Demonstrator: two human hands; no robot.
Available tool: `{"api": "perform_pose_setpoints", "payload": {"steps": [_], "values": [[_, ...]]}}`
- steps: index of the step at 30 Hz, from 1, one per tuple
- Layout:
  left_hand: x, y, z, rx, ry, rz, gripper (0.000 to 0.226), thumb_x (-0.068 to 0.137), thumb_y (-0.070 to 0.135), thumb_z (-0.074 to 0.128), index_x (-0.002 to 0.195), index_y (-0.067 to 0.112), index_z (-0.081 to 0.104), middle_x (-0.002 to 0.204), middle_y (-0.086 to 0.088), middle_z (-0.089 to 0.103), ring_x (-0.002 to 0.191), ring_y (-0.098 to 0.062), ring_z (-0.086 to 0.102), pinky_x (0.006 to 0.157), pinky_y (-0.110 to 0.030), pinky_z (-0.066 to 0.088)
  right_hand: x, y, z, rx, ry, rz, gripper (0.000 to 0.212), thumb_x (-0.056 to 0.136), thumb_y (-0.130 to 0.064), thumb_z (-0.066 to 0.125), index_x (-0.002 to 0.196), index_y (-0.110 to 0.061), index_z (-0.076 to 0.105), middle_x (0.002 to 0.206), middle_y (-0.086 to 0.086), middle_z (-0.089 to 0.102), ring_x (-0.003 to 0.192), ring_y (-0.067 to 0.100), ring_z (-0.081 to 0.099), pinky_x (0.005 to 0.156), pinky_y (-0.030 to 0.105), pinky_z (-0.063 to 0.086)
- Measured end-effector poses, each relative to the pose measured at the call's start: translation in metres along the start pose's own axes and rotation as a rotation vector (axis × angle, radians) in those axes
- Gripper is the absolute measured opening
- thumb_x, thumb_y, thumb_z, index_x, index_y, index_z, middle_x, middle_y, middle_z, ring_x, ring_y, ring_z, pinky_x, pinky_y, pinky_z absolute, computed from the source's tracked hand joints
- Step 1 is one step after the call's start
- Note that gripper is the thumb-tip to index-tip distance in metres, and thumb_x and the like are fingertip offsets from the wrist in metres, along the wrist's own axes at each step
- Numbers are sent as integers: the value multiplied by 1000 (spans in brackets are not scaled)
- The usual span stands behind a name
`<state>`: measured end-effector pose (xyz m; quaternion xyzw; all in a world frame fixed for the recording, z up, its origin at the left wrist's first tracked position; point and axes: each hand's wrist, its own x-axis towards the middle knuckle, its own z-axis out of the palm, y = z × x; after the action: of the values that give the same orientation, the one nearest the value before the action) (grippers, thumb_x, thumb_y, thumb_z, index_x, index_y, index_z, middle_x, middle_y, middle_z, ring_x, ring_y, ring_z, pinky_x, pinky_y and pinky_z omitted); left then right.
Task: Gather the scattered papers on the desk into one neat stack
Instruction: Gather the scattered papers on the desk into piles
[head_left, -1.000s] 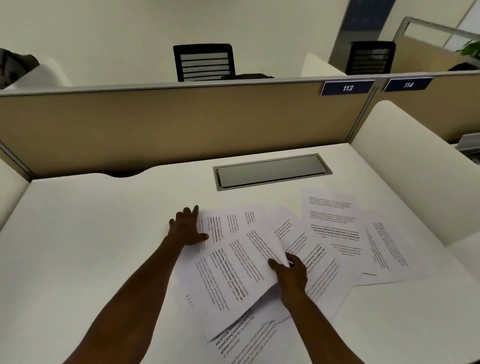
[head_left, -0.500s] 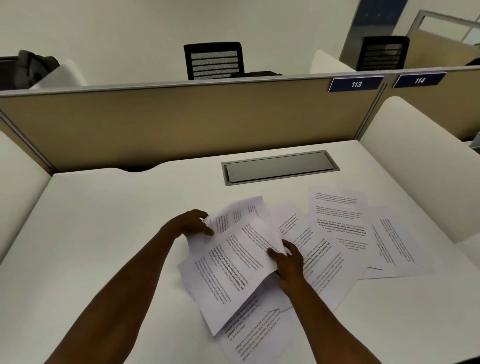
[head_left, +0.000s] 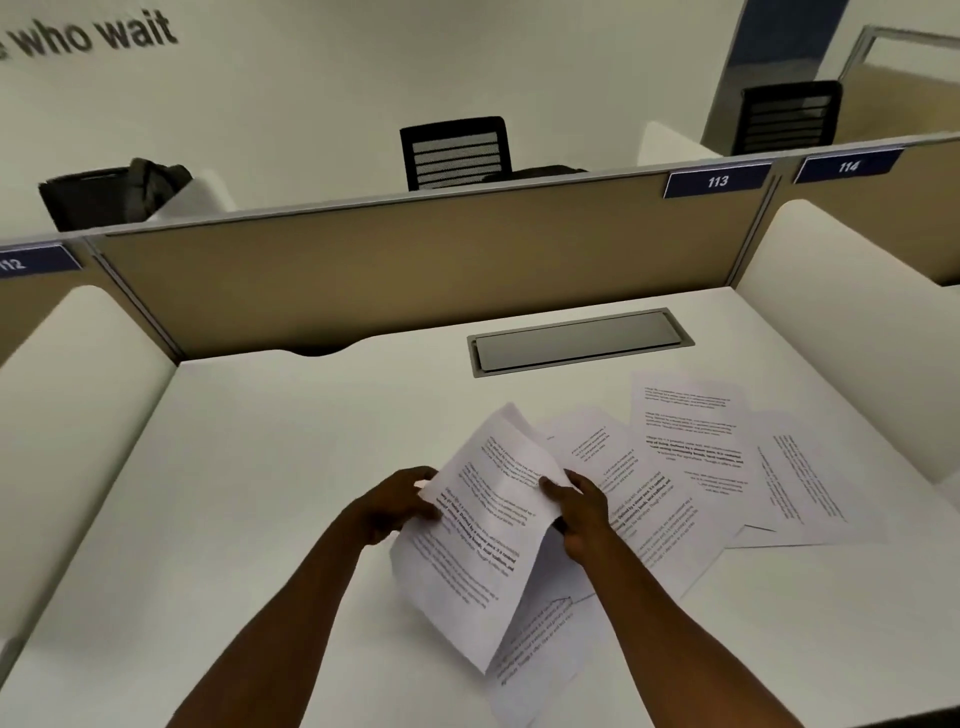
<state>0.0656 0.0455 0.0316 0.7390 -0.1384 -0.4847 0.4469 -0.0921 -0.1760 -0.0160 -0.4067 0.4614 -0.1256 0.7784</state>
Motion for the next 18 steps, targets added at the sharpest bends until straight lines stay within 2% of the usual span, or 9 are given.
{"api": "perform_pose_setpoints", "payload": {"steps": [3, 5, 7, 9, 11, 13, 14, 16, 18], "values": [[-26, -6, 16, -223, 67, 73, 52, 76, -4, 73, 124, 10, 59, 116, -21, 70, 105, -39, 68, 88, -52, 57, -8, 0, -6, -47, 81, -42, 82, 62, -36, 90, 133, -15, 54, 130, 8, 59, 105, 29, 62, 91, 51, 55], [-43, -11, 25, -427, 67, 96, 50, 81, -7, 68, 127, 9, 58, 120, -23, 68, 109, -43, 65, 89, -53, 56, -20, 2, -14, -57, 130, -45, 80, 71, -33, 85, 139, -19, 46, 133, 10, 56, 106, 29, 60, 92, 49, 55], [-58, -18, 37, -608, 30, 122, 49, 83, -5, 66, 130, 9, 57, 127, -24, 63, 116, -45, 61, 98, -57, 49, -36, 9, -26, -123, 159, -23, 81, 76, -34, 81, 143, -20, 40, 136, 16, 54, 107, 29, 60, 89, 46, 56], [-71, -29, 55, -741, 15, 136, 50, 81, -1, 67, 130, 9, 58, 129, -23, 63, 118, -44, 60, 102, -57, 45, -52, 17, -38, -140, 65, 47, 78, 74, -41, 81, 139, -16, 46, 130, 18, 59, 102, 30, 62, 79, 41, 57], [-82, -46, 76, -790, 16, 112, 51, 79, 1, 68, 128, 9, 59, 129, -22, 63, 118, -43, 60, 102, -56, 46, -74, 18, -44, -44, -180, 201, 59, 78, -45, 76, 124, -10, 62, 116, 23, 68, 98, 37, 66, 81, 45, 54], [-92, -65, 97, -794, -4, 60, 50, 81, -1, 68, 129, 8, 57, 131, -23, 61, 120, -44, 59, 102, -57, 46, -92, 20, -51, 47, -345, 303, 35, 90, -34, 66, 115, -8, 67, 114, 24, 70, 104, 42, 67, 93, 54, 51], [-96, -75, 106, -800, 4, 24, 48, 82, -2, 67, 129, 7, 58, 130, -24, 62, 119, -44, 60, 101, -57, 48, -96, 22, -56, 50, -387, 310, 31, 92, -26, 63, 116, -7, 65, 116, 25, 69, 107, 43, 66, 96, 57, 49], [-102, -93, 122, -743, 114, -80, 43, 82, 1, 68, 125, 5, 61, 121, -22, 68, 109, -42, 66, 92, -54, 54, -95, 28, -68, -33, -410, 266, 34, 90, -12, 63, 123, -4, 60, 119, 26, 67, 108, 45, 65, 98, 61, 47], [-107, -106, 135, -600, 241, -151, 41, 82, 7, 72, 122, 4, 64, 109, -16, 75, 98, -37, 72, 82, -48, 59, -93, 32, -79, -171, -396, 206, 37, 87, -2, 63, 124, -5, 58, 115, 22, 70, 103, 42, 68, 93, 60, 52]]}}
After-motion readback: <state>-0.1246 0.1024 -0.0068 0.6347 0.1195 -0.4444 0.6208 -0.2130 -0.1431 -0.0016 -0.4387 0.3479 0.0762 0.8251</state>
